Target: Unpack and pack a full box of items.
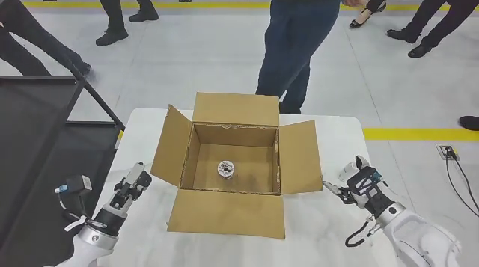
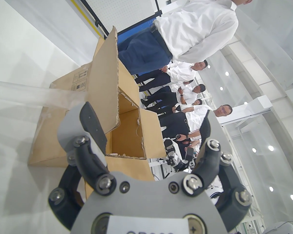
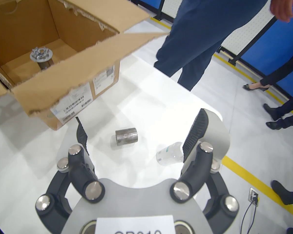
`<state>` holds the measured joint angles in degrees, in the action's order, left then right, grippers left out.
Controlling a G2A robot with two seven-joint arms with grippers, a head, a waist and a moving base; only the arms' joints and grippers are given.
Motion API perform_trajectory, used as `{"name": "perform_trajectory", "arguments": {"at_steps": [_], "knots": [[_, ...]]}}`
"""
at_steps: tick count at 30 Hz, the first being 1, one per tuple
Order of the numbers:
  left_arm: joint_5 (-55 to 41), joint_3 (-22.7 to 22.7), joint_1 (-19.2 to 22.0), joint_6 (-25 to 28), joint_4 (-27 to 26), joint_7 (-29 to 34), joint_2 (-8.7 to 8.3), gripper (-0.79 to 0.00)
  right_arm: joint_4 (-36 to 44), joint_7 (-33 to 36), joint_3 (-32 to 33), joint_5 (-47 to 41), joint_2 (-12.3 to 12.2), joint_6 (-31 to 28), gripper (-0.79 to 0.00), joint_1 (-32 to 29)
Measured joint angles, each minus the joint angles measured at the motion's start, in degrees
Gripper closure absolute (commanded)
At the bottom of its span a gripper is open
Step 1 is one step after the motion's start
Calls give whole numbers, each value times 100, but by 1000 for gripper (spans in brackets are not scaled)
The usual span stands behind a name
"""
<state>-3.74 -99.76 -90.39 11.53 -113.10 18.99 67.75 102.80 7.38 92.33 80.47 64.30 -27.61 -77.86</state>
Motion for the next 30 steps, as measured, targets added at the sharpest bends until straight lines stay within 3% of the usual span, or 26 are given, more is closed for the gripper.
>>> {"name": "perform_trajectory", "arguments": {"at_steps": [14, 24, 30], "knots": [[17, 9, -52, 19, -7, -43, 4, -785, 218, 177, -93, 85, 6, 135, -785, 38], [-3, -25, -180, 77, -64, -195, 16, -785, 565, 797, -356, 1, 107, 1637, -785, 335], [-34, -64, -317, 142, -80, -262, 26, -785, 430, 1296, -882, 63, 151, 1526, -785, 947]]}}
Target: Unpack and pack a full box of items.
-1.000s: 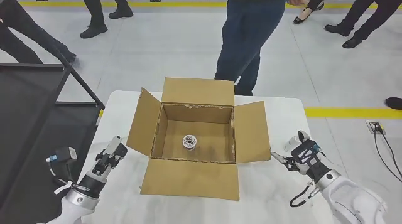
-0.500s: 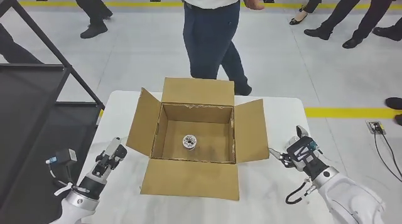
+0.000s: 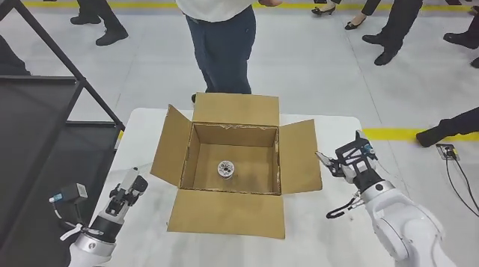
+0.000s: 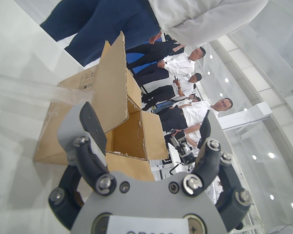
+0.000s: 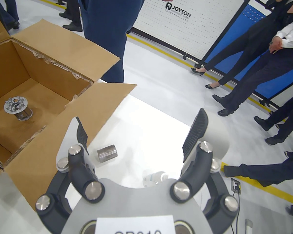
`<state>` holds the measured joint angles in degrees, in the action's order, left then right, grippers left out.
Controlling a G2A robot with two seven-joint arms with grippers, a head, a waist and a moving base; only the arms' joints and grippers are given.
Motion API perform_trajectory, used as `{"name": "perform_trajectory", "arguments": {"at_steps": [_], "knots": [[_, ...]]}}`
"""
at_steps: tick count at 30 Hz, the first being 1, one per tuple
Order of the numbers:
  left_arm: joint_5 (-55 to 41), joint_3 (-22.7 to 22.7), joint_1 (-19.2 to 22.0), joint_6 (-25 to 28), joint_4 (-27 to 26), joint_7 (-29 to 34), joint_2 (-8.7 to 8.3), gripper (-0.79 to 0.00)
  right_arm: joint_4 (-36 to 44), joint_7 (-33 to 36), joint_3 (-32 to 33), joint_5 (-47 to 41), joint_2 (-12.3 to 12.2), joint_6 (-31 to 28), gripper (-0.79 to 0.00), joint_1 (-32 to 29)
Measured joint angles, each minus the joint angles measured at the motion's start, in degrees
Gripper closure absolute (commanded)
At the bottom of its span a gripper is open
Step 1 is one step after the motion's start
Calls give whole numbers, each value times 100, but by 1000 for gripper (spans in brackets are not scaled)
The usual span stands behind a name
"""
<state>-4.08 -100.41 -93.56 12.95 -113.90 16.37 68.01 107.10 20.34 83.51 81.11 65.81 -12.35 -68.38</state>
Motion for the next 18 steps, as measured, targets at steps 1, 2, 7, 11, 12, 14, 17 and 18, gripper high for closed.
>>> {"name": "perform_trajectory", "arguments": {"at_steps": [1, 2, 7, 11, 12, 14, 17, 18], "knots": [[4, 1, -5, 0, -3, -5, 0, -785, -12, 39, -23, 9, 1, -13, -785, 31], [6, 2, -6, 0, -3, -5, 0, -785, -14, 34, -21, 11, 1, -15, -785, 27], [6, 3, -4, -1, -3, -4, 0, -785, -9, 3, -4, 9, 0, -9, -785, 6], [6, 3, -4, -1, -3, -4, 0, -785, -9, 3, -4, 9, 0, -8, -785, 6], [6, 3, -4, -1, -3, -4, 0, -785, -9, 3, -4, 9, 0, -8, -785, 6], [6, 3, -4, -1, -3, -4, 0, -785, -16, -34, -43, -6, 5, -24, -785, 28], [19, 17, -3, -15, -19, -13, 2, -785, -69, -80, -231, 77, 27, -54, -785, 247], [31, 25, -8, -19, -31, -23, 4, -785, -93, -81, -322, 125, 40, -52, -785, 379]]}}
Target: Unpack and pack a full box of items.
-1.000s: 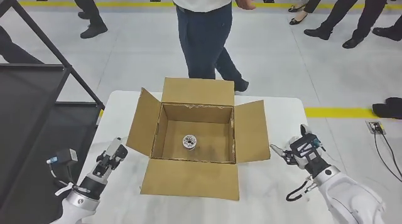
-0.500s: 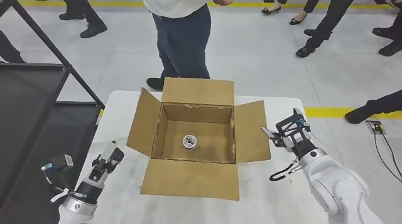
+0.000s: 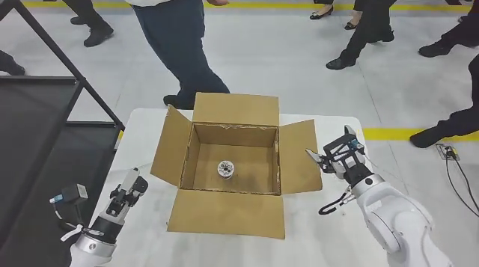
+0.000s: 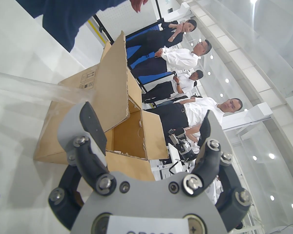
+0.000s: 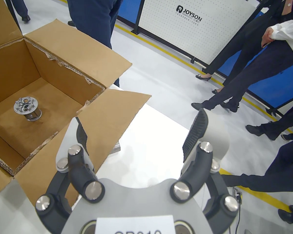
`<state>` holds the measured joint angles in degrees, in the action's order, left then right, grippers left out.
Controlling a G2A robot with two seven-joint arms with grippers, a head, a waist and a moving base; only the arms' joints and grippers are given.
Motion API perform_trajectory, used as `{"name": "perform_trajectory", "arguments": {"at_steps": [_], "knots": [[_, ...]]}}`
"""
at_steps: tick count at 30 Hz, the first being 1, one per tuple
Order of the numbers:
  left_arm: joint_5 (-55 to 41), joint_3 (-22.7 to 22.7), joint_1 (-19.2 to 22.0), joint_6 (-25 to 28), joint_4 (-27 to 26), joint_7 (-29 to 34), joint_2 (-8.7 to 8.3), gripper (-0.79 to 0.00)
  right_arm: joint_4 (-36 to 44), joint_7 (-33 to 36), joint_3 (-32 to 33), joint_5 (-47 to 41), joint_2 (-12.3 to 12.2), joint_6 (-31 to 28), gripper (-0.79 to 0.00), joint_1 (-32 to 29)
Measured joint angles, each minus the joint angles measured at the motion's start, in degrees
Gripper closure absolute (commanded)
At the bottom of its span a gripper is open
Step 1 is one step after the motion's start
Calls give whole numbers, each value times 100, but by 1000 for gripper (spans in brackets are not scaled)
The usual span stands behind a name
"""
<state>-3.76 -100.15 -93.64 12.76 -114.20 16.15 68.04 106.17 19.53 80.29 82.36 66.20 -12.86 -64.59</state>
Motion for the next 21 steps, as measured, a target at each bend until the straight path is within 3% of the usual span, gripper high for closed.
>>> {"name": "perform_trajectory", "arguments": {"at_steps": [5, 11, 21], "knots": [[-19, -18, -75, 15, -16, -103, 11, -785, -179, 235, -458, 175, 66, -22, -785, 590], [-89, -72, -180, 68, -9, -259, 29, -785, -963, 835, -1385, 15, 256, -293, -785, 1751], [-259, -269, -437, 300, -1, -402, 53, -785, -3300, 1180, -3330, -954, 964, -542, -785, 3834]]}}
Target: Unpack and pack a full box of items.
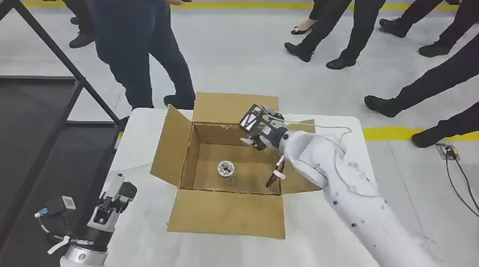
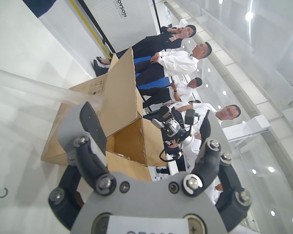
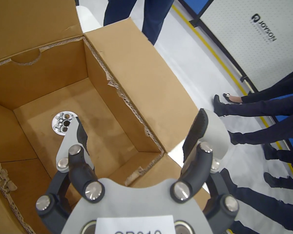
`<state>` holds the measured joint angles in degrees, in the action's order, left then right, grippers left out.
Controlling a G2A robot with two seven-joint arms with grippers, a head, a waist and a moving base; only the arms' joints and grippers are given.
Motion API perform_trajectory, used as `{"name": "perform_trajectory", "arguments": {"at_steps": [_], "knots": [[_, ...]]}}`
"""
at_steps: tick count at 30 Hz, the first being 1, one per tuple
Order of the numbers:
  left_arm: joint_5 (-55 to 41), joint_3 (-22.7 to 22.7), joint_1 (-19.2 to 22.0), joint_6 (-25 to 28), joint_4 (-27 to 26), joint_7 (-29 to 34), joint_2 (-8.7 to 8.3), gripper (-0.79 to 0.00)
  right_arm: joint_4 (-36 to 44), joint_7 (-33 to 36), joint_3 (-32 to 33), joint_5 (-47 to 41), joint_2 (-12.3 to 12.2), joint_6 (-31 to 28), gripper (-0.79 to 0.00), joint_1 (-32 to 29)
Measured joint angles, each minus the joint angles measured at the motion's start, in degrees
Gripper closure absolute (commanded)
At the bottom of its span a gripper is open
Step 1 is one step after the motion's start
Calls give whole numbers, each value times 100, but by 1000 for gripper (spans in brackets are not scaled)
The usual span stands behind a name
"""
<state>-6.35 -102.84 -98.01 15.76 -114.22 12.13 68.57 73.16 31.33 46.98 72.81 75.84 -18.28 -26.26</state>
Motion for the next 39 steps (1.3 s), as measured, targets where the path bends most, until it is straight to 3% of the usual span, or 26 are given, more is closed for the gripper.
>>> {"name": "perform_trajectory", "arguments": {"at_steps": [7, 24, 29, 39], "knots": [[-34, -51, -109, 100, -7, -50, 18, -785, -1631, -85, -983, -816, 633, -100, -785, 857], [-31, -51, -114, 102, -8, -51, 19, -785, -1709, -231, -899, -935, 640, -118, -785, 786], [-18, -46, -96, 62, -31, -57, 26, -785, -2146, -131, -967, -1435, 806, -616, -785, 948], [14, -80, -189, 109, -76, -126, 51, -785, -3628, 49, -1595, -2188, 1491, -1650, -785, 1495]]}}
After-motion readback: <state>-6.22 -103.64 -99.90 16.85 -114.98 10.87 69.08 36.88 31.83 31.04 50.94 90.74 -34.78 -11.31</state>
